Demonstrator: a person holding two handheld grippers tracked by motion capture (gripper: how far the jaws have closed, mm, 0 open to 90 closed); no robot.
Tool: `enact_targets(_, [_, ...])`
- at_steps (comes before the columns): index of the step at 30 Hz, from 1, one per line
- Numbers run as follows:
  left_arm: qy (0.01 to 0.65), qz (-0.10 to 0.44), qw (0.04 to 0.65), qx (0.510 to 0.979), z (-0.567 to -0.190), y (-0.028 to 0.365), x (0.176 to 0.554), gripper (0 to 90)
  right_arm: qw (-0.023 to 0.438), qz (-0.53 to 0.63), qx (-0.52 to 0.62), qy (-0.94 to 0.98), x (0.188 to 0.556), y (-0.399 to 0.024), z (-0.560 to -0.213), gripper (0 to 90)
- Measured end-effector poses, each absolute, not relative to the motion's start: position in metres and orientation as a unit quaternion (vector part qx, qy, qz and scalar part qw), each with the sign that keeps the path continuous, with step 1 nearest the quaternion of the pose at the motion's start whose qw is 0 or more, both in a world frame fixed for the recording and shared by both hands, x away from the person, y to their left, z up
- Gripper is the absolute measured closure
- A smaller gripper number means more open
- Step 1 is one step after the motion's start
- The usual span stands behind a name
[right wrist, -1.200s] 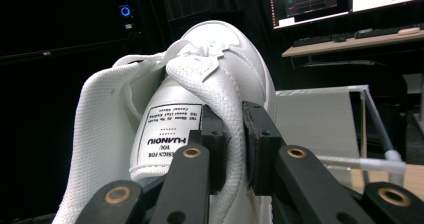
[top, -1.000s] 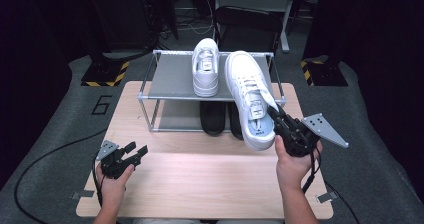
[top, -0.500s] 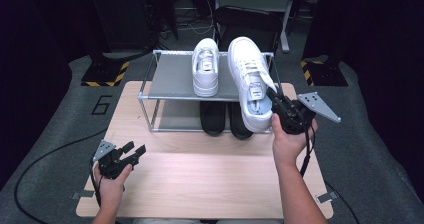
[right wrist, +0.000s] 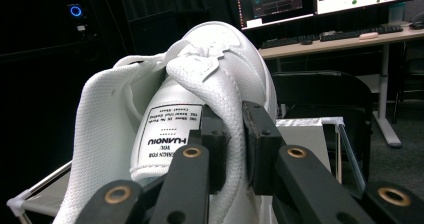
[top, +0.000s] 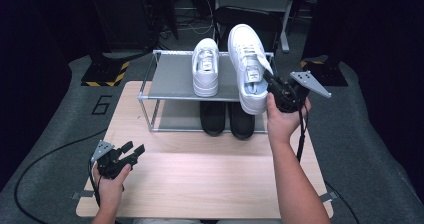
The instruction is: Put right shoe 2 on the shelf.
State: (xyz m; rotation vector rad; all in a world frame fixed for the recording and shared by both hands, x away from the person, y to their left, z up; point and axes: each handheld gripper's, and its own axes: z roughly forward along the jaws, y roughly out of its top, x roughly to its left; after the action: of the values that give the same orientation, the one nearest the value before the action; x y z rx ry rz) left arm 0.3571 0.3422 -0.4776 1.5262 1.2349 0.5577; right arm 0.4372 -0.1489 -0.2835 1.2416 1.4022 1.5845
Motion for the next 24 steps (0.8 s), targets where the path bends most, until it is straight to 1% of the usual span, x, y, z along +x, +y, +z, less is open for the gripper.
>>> enact_targets(7, [0.518, 0.235, 0.528, 0.631, -0.477, 0.344, 0.357, 42.4, 0.329, 0.606, 0.493, 0.531, 0.458, -0.145, -0.282, 80.8])
enact_targets(14, [0.522, 0.233, 0.529, 0.627, -0.478, 0.346, 0.357, 42.4, 0.338, 0.595, 0.503, 0.529, 0.473, -0.144, -0.281, 80.8])
enact_targets(24, [0.523, 0.235, 0.529, 0.626, -0.478, 0.347, 0.358, 42.4, 0.334, 0.586, 0.518, 0.526, 0.492, -0.138, -0.281, 80.7])
